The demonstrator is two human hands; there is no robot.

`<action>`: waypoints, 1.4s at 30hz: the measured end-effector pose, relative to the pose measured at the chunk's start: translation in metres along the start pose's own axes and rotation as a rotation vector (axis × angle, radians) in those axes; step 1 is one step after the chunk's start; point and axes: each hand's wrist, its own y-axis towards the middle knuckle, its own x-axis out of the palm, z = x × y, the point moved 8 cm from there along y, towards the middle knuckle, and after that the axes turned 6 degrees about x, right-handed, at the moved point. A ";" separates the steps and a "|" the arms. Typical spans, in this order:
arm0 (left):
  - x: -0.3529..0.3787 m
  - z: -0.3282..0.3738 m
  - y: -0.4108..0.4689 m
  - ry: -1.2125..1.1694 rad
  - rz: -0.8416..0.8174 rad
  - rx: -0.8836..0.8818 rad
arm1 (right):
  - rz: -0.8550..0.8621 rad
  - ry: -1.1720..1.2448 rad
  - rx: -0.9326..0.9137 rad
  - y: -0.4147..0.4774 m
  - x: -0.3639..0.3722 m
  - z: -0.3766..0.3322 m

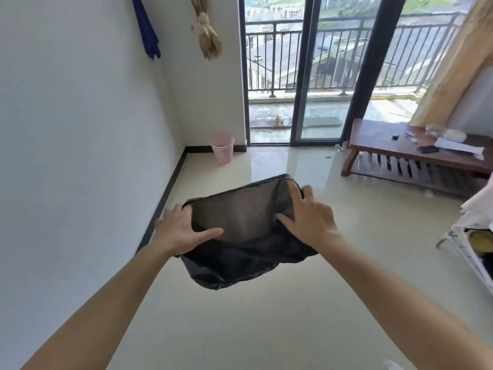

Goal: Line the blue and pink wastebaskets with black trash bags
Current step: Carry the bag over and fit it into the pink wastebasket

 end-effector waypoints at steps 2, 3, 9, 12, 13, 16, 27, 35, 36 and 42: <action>-0.012 -0.012 0.048 -0.137 0.127 -0.026 | 0.013 0.012 -0.055 0.053 0.005 -0.020; -0.015 -0.015 0.065 -0.164 0.184 -0.020 | 0.030 0.017 -0.095 0.071 0.007 -0.029; -0.005 -0.055 0.265 -0.047 0.299 -0.052 | 0.009 -0.061 -0.215 0.276 0.072 -0.076; -0.002 -0.080 0.368 -0.005 0.230 -0.078 | -0.027 -0.020 -0.196 0.381 0.093 -0.093; -0.005 -0.085 0.398 0.020 0.208 -0.087 | -0.028 -0.027 -0.204 0.409 0.095 -0.097; -0.023 -0.095 0.498 0.082 0.166 -0.079 | 0.007 -0.066 -0.215 0.507 0.098 -0.103; -0.033 -0.110 0.822 -0.055 0.301 -0.048 | 0.003 -0.041 -0.181 0.813 0.180 -0.093; -0.025 -0.138 1.055 0.406 0.021 -0.048 | -0.100 -0.060 -0.191 1.062 0.244 -0.102; -0.026 -0.149 1.075 0.413 -0.004 -0.070 | -0.130 -0.067 -0.194 1.087 0.251 -0.110; -0.013 -0.220 1.187 0.286 -0.053 -0.161 | -0.238 -0.173 -0.205 1.205 0.304 -0.172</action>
